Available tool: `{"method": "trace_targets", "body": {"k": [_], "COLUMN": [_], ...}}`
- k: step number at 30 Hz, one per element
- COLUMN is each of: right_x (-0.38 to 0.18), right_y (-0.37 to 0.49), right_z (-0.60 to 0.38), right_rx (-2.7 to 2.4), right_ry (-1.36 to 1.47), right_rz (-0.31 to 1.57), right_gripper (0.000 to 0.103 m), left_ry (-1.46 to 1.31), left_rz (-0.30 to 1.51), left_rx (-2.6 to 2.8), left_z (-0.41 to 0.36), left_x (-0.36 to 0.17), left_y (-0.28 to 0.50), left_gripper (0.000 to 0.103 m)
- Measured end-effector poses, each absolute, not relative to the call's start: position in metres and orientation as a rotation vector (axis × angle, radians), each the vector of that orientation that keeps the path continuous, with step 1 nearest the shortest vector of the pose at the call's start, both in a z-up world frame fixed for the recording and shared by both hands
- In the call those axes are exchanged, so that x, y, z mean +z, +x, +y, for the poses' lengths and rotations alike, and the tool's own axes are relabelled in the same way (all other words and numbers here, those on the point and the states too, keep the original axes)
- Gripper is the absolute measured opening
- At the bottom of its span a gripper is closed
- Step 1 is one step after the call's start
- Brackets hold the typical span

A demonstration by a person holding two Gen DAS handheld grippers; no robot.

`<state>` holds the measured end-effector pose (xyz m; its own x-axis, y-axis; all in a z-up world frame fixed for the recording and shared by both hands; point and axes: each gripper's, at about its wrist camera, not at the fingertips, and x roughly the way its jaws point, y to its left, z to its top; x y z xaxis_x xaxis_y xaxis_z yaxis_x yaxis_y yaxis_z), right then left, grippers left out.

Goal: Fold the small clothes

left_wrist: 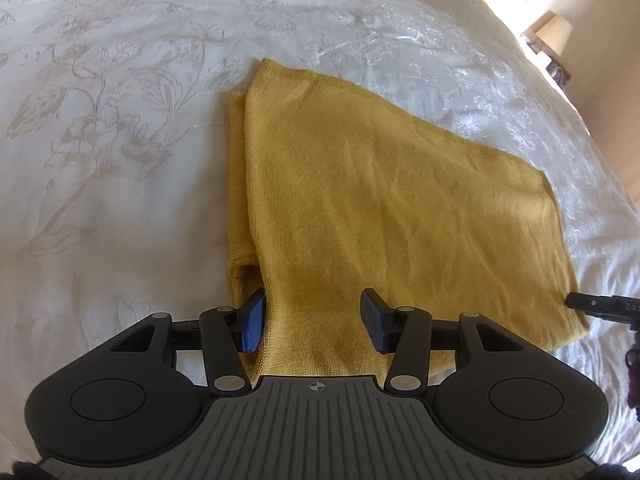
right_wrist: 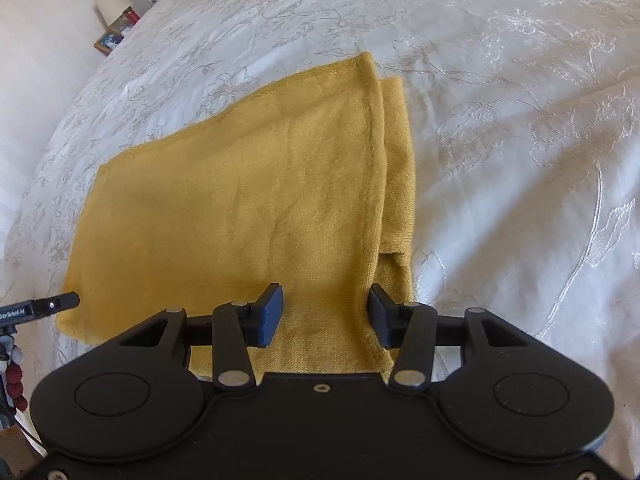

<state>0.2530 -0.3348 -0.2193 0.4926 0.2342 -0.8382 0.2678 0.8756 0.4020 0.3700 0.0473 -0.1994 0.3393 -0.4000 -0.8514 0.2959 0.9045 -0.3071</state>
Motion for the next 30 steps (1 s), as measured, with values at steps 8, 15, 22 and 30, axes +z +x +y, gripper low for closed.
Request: {"method": "trace_targets", "body": {"k": [8, 15, 22, 30], "right_x": [-0.205, -0.181, -0.219, -0.195], "right_y": [0.247, 0.231, 0.241, 0.238], "right_z": [-0.341, -0.356, -0.348, -0.348], "right_rx": [0.009, 0.002, -0.086, -0.140], "right_ry": [0.553, 0.484, 0.446, 0.411], "right_rz": [1.045, 1.056, 1.198, 1.121], "right_gripper": [0.011, 0.010, 0.019, 0.087], "left_ry": [-0.141, -0.160, 0.031, 0.082], "left_rz": [1.156, 1.184, 1.266, 1.140], "left_rx": [-0.510, -0.568, -0.478, -0.373], "left_z": [0.053, 0.077, 0.069, 0.051], "left_x": [-0.194, -0.172, -0.205, -0.166], "left_y": [0.370, 0.365, 0.365, 0.356], "left_gripper": [0.003, 0.003, 0.007, 0.100]}}
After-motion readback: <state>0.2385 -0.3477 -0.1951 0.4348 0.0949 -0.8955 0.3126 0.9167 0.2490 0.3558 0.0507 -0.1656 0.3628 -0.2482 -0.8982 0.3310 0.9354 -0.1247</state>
